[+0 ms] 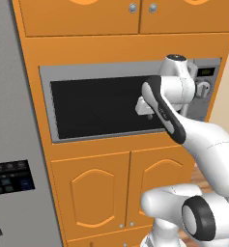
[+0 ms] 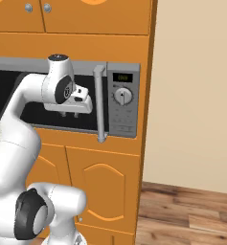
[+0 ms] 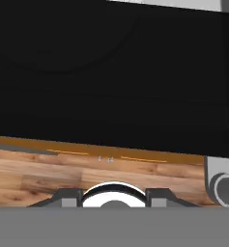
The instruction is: Place the sponge inside the microwave to prepare for sanitizing.
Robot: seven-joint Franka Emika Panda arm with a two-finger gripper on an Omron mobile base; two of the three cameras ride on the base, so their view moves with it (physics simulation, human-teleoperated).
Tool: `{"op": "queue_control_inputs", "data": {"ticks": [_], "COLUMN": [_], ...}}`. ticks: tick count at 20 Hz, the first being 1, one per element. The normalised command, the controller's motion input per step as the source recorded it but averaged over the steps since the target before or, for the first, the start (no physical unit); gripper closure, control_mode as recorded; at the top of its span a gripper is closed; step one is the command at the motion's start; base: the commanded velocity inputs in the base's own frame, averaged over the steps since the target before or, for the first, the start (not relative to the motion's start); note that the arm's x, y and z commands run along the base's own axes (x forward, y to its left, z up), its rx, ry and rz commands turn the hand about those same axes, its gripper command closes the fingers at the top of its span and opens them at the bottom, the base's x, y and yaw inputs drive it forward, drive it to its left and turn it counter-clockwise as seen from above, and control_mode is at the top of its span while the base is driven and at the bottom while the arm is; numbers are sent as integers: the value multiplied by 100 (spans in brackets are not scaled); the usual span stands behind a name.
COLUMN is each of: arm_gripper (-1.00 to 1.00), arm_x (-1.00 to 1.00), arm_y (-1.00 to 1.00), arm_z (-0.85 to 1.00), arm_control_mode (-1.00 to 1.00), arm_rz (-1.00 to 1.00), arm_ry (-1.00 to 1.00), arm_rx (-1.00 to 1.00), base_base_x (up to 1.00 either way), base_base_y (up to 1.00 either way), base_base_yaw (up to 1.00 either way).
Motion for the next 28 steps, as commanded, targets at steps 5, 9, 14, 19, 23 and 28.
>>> {"op": "queue_control_inputs", "data": {"ticks": [5, 9, 14, 19, 23, 28], "arm_gripper": [-100, -100, -100, -100, -100, -100], "arm_x": [-17, -48, -49, -26, -2, -2], "arm_y": [-1, 0, 0, -24, -60, -49], "arm_z": [0, 0, 0, 0, -2, 3], "arm_control_mode": [-100, -100, -100, -100, -100, -100], "arm_rz": [-3, -5, -6, -2, 0, -10], "arm_ry": [0, 0, -11, -33, -13, 0], "arm_rx": [0, -1, -6, -4, 0, 0], "base_base_x": [0, 0, 0, 0, 0, 0], "base_base_y": [0, 0, 0, 0, 0, 0], "base_base_yaw": [0, 0, 0, 0, 0, 0]}}
